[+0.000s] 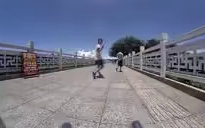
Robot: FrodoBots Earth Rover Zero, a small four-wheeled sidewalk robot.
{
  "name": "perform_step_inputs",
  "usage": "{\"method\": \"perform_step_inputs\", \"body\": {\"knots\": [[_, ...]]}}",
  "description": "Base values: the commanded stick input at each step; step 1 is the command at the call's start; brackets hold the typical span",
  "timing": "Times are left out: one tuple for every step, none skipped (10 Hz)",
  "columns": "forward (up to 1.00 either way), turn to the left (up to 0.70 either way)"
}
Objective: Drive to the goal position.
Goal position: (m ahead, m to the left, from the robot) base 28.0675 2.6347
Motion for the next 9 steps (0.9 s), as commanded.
{"method": "perform_step_inputs", "body": {"knots": [[0.45,0.0],[0.45,0.0],[0.45,0.0],[0.45,0.0],[0.45,0.0],[0.45,0.0],[0.45,0.0],[0.45,0.0],[0.45,0.0]]}}
